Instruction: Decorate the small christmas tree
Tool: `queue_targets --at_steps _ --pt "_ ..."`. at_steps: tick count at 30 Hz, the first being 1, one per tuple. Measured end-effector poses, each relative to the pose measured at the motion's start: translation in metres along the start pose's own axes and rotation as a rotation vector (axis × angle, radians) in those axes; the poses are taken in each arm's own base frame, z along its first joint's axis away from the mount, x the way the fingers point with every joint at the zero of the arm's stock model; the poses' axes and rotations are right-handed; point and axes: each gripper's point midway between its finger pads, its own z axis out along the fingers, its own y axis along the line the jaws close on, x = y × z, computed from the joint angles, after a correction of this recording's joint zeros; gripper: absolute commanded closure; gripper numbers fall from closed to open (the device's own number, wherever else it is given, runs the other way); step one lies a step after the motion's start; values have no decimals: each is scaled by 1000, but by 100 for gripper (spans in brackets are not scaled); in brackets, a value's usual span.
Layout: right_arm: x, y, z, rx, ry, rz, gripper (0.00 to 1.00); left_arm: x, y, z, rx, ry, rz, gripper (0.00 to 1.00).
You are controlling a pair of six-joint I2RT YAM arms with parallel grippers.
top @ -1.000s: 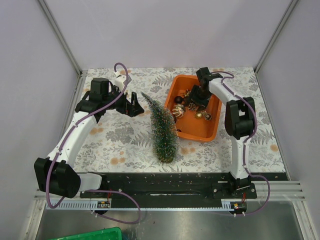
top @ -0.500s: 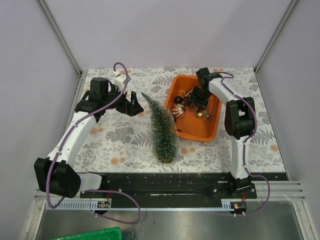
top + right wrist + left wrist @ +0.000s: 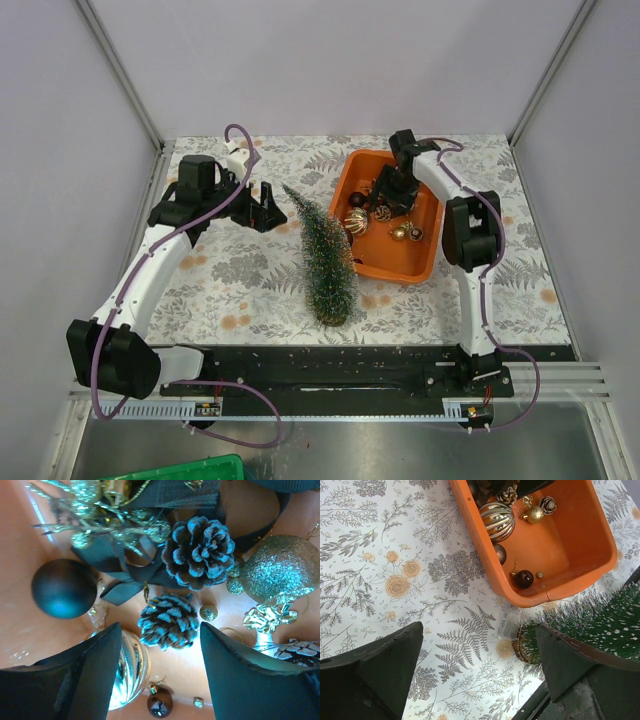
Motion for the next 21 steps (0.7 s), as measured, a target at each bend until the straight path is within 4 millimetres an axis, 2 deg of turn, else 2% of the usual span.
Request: queue_targets --at_steps 5,9,14,18,21 --pt "9 -9 14 46 60 7 36 0 0 0 0 1 0 1" --pt "8 -8 14 58 82 5 46 -5 -1 -2 -2 -9 7 1" --pt "8 -8 13 56 81 1 54 -8 -1 -3 -3 -15 10 1" --pt "11 -9 10 48 70 -1 55 -8 -1 -2 -4 -16 11 1" --pt "21 -16 -1 51 75 0 55 -8 -1 -2 -4 -16 10 1"
